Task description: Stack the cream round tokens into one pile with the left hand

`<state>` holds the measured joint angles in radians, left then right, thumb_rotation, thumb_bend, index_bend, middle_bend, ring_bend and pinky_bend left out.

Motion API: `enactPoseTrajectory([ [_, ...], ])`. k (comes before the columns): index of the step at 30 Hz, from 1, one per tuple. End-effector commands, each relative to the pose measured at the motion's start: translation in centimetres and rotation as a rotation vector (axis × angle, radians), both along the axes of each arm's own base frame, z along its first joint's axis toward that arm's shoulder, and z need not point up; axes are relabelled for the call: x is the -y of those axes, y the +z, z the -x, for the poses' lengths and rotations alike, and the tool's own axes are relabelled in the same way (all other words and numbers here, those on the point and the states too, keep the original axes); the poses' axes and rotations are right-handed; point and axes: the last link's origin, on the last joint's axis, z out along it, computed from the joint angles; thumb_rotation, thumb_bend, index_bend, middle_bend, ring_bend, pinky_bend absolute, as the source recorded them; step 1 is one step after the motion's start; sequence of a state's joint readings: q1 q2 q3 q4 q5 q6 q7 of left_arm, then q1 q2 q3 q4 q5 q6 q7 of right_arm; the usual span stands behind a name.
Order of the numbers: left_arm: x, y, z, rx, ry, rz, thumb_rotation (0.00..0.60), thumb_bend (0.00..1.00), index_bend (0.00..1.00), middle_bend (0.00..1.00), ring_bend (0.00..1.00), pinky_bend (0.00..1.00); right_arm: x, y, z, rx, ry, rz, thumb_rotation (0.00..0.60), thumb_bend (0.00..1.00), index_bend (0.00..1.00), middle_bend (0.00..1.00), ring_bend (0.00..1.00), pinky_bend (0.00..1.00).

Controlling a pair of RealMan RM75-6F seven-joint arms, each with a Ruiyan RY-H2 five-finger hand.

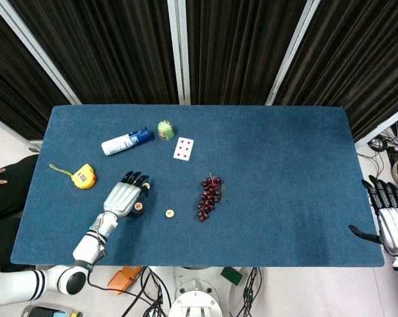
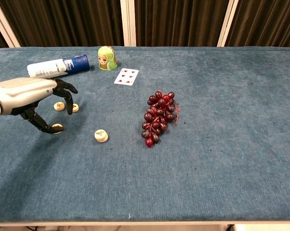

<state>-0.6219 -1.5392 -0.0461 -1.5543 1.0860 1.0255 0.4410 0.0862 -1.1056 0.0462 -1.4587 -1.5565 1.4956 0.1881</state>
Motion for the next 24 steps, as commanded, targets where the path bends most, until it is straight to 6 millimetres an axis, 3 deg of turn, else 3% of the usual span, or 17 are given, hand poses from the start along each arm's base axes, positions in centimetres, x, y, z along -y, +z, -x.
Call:
enactPoseTrajectory([
  [1,0.0,-0.1,0.2,-0.004,0.007,0.006,0.600,0.26,0.41,0.10,0.00,0.00,0.0,0.0,-0.1,0.000,0.000,0.002,0.600,0.19,0.00,0.02,0.00,0.01],
  [24,0.0,-0.1,1.7,-0.018,0.046,0.017,0.600,0.31,0.47,0.10,0.00,0.00,-0.1,-0.2,-0.3,-0.005,-0.006,-0.003,0.600,0.19,0.00,0.02,0.00,0.01],
])
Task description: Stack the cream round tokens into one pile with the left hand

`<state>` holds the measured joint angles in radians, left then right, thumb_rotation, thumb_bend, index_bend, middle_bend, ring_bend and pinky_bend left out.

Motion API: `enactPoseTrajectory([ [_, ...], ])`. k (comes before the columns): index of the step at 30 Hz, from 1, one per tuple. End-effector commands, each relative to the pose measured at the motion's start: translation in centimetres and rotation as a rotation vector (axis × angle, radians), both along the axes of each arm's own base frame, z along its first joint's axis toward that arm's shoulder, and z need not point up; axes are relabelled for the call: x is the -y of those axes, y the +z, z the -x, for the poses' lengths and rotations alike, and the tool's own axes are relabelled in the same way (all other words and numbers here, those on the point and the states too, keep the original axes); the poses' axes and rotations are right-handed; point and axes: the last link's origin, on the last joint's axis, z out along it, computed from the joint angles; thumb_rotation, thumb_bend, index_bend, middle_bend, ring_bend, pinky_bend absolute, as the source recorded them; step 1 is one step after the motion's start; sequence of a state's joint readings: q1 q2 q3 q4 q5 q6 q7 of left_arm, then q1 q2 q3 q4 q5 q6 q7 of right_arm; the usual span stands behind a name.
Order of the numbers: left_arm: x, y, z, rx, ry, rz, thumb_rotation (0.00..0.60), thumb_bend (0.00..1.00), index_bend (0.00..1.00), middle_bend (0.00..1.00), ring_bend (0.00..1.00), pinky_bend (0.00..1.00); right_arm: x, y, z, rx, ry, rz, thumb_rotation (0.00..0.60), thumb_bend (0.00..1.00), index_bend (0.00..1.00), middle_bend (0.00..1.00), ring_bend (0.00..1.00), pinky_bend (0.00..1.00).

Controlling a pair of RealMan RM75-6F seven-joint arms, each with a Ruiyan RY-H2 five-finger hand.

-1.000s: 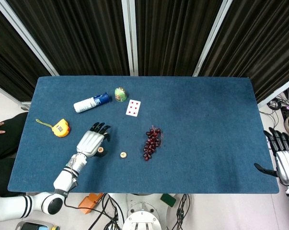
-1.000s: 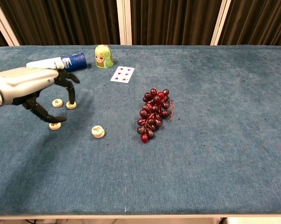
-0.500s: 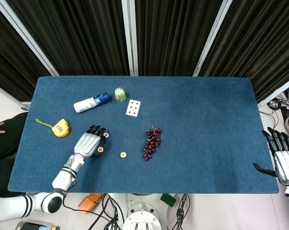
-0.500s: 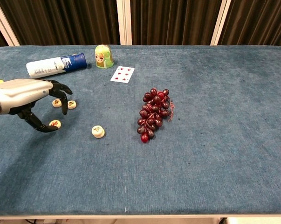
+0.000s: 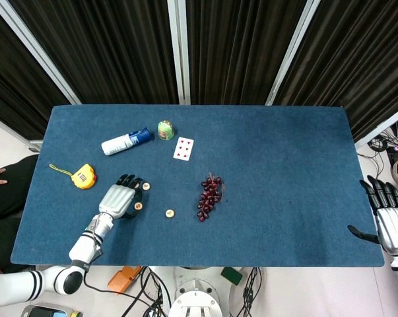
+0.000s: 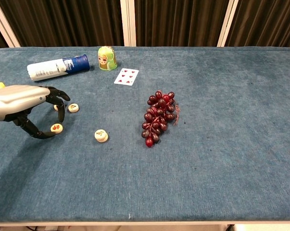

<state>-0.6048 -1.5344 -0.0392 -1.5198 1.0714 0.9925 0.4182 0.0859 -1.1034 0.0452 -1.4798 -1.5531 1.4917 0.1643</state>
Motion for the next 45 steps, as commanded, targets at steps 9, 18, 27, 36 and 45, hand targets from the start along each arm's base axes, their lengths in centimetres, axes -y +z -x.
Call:
enactPoseTrajectory([
  [9,-0.3,0.3,0.3,-0.001,0.009,-0.008,0.600,0.37,0.54,0.10,0.00,0.00,-0.3,0.2,0.1,0.004,-0.001,0.010,0.600,0.19,0.00,0.02,0.00,0.01],
  [18,0.3,1.7,-2.6,0.116,-0.046,-0.018,0.600,0.37,0.54,0.10,0.00,0.00,-0.3,0.1,0.1,0.008,0.002,0.010,0.600,0.19,0.00,0.02,0.00,0.01],
  [27,0.6,-1.3,-6.8,0.111,-0.160,0.049,0.600,0.37,0.54,0.10,0.00,0.00,-0.1,0.0,0.0,0.009,0.008,0.004,0.600,0.19,0.00,0.02,0.00,0.01],
  [36,0.8,-2.9,-8.1,0.059,-0.191,0.066,0.600,0.36,0.54,0.10,0.00,0.00,-0.2,0.2,0.4,0.010,-0.003,0.009,0.600,0.19,0.00,0.02,0.00,0.01],
  [45,1.1,-2.8,-8.6,0.054,-0.205,0.065,0.600,0.35,0.54,0.10,0.00,0.00,-0.3,0.2,0.6,0.014,-0.006,0.009,0.600,0.19,0.00,0.02,0.00,0.01],
])
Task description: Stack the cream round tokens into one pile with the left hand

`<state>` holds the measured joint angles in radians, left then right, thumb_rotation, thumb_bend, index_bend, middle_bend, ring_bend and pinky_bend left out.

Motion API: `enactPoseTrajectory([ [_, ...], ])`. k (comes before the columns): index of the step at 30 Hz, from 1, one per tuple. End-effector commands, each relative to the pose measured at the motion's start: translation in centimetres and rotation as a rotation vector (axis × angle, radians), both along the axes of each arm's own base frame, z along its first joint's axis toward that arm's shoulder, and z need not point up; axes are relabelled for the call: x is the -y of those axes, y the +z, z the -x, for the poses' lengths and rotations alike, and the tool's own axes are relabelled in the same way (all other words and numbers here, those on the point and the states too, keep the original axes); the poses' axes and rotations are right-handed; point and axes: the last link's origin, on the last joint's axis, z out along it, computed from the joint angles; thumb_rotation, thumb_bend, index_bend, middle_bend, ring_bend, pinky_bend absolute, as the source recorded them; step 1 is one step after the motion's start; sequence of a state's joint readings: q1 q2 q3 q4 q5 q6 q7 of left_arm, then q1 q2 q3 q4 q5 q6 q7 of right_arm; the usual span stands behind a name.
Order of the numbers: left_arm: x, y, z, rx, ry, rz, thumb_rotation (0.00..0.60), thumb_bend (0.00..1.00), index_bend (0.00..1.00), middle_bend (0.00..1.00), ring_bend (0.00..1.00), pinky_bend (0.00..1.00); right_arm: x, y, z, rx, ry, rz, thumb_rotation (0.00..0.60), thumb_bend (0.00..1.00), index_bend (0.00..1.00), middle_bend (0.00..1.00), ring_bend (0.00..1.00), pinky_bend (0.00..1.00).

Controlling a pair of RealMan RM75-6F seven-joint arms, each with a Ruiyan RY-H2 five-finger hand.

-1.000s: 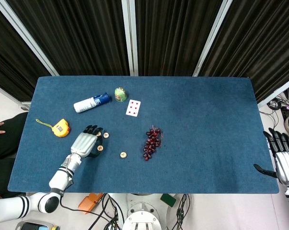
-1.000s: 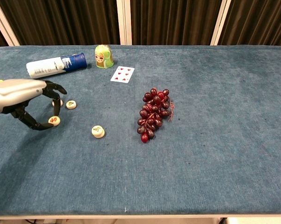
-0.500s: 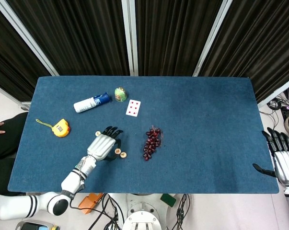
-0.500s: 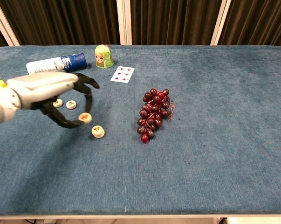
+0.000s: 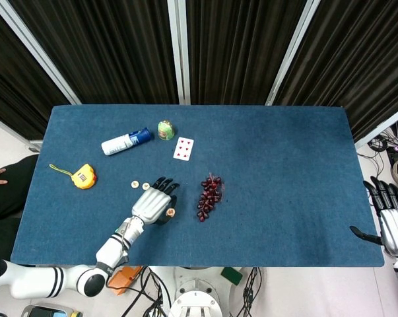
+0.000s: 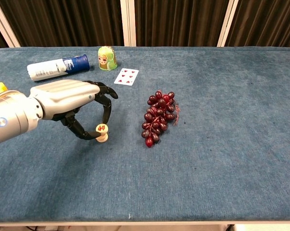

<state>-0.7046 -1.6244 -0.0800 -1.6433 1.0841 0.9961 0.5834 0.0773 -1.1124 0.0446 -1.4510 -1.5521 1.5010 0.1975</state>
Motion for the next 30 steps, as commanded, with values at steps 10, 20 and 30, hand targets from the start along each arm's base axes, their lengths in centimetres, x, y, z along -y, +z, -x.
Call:
enactPoseTrajectory([
  [10,0.17,-0.02,0.22,-0.015,0.003,0.003,0.600,0.34,0.52,0.10,0.00,0.00,-0.01,0.03,0.02,-0.001,0.000,0.001,0.600,0.19,0.00,0.02,0.00,0.01],
  [20,0.17,0.04,0.44,-0.017,0.009,0.001,0.600,0.33,0.50,0.10,0.00,0.00,-0.02,0.02,0.00,-0.003,-0.002,-0.001,0.600,0.19,0.00,0.02,0.00,0.01],
  [30,0.27,-0.01,0.36,-0.014,0.005,0.003,0.600,0.32,0.48,0.10,0.00,0.00,-0.01,-0.01,0.04,-0.001,-0.003,-0.002,0.600,0.19,0.00,0.02,0.00,0.01],
])
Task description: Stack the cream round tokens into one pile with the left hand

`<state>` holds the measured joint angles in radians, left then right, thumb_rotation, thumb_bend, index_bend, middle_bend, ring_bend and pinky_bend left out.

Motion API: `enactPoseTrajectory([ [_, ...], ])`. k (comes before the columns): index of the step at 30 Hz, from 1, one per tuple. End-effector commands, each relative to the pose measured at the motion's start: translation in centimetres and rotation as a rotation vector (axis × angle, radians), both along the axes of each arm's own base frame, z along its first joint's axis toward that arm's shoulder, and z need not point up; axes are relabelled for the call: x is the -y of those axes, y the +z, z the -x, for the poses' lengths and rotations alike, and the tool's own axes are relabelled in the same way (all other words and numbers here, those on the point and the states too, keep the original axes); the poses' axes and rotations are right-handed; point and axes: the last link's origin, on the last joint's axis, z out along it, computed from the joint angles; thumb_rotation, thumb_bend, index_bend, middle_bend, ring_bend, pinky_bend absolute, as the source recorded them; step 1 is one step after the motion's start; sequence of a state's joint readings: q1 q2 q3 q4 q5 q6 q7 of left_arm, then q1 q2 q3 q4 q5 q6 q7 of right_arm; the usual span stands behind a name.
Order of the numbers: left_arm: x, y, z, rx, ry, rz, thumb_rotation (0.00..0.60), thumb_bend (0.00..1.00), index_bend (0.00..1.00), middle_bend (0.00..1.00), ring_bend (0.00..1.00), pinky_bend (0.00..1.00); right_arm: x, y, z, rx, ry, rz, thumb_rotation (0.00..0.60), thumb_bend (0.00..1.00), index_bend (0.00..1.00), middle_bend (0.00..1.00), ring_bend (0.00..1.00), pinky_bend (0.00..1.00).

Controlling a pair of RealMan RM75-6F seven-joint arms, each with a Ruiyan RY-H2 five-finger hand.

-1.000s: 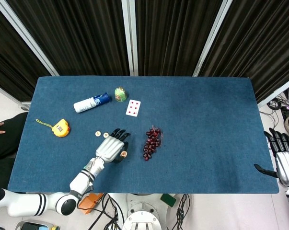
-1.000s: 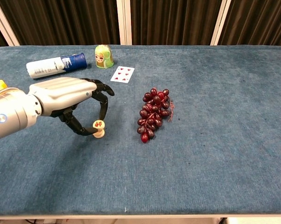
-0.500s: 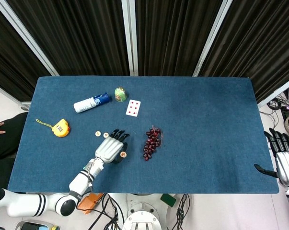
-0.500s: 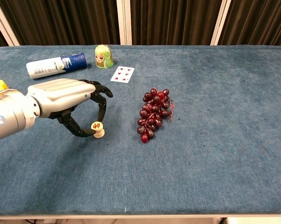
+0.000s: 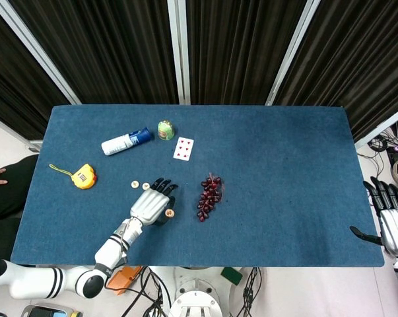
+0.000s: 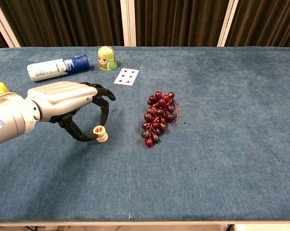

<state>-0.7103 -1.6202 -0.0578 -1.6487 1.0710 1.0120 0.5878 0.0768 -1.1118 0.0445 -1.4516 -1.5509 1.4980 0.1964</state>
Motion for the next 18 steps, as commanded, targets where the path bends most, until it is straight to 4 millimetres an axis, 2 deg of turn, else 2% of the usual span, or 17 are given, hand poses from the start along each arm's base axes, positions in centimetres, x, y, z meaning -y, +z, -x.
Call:
enactPoseTrajectory([
  [1,-0.02,-0.02,0.01,-0.001,0.000,-0.001,0.600,0.32,0.48,0.10,0.00,0.00,0.01,0.02,0.01,-0.001,0.000,0.000,0.600,0.19,0.00,0.02,0.00,0.01],
  [18,0.09,0.00,0.24,-0.007,0.003,-0.002,0.600,0.30,0.44,0.10,0.00,0.00,-0.03,0.08,0.05,-0.003,-0.002,0.003,0.600,0.19,0.00,0.02,0.00,0.01],
])
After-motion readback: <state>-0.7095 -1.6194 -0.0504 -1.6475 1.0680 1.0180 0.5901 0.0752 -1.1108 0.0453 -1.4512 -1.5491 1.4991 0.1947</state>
